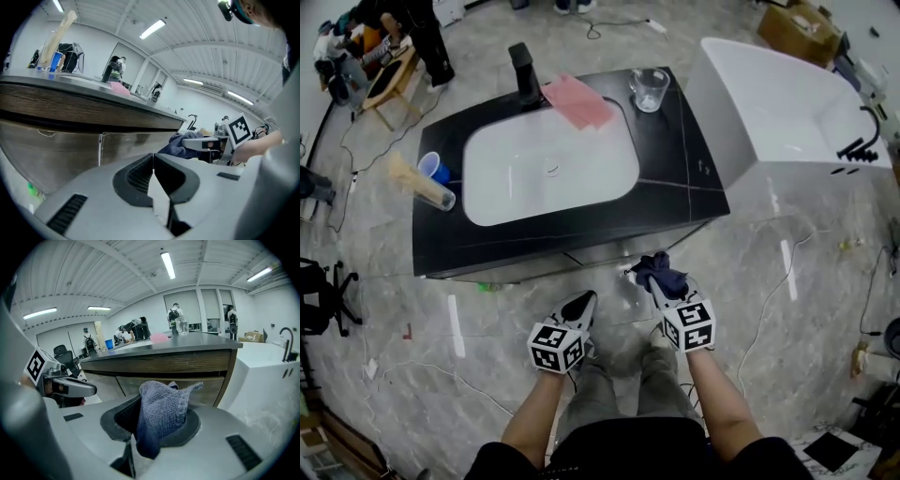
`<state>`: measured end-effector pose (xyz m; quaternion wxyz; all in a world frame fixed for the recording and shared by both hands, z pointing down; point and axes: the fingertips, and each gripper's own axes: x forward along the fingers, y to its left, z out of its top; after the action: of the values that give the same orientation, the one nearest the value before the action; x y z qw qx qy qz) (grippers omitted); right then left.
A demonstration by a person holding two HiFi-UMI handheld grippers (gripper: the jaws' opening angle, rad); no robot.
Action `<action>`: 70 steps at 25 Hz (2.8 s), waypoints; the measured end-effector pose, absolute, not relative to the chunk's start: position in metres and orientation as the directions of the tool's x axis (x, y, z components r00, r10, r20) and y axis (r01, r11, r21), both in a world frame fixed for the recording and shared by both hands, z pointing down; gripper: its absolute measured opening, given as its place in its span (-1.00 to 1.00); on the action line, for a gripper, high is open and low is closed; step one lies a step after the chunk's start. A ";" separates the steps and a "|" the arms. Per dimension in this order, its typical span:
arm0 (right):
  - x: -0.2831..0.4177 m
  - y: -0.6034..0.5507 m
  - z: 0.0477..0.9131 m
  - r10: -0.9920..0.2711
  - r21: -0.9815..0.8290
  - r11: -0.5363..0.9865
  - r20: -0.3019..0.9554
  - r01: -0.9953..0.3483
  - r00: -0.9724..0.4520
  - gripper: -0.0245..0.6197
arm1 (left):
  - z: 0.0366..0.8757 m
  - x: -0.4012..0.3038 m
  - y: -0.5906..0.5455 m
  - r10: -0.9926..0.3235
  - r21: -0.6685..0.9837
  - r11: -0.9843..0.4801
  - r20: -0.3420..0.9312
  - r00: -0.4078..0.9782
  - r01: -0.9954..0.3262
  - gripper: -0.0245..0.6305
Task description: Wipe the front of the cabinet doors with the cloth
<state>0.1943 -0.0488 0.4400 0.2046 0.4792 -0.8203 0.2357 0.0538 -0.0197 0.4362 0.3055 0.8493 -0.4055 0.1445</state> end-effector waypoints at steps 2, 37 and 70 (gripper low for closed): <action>0.190 -0.048 0.432 -0.696 -0.191 0.426 0.556 -0.885 -0.455 -0.59 | 0.428 0.050 -0.018 -0.607 0.392 -0.490 0.487 0.627 -0.779 -0.88; 0.128 0.058 0.355 -0.644 -0.237 0.561 0.477 -0.793 -0.599 -0.59 | 0.342 0.003 0.067 -0.724 0.364 -0.452 0.384 0.573 -0.814 -0.88; 0.113 0.080 0.363 -0.614 -0.268 0.574 0.484 -0.774 -0.623 -0.59 | 0.339 0.026 0.069 -0.687 0.367 -0.483 0.405 0.604 -0.795 -0.88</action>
<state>0.1132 0.0798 0.3627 0.1718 0.3985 -0.8704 0.2325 0.0259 0.0685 0.3391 0.2663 0.8549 -0.4333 0.1020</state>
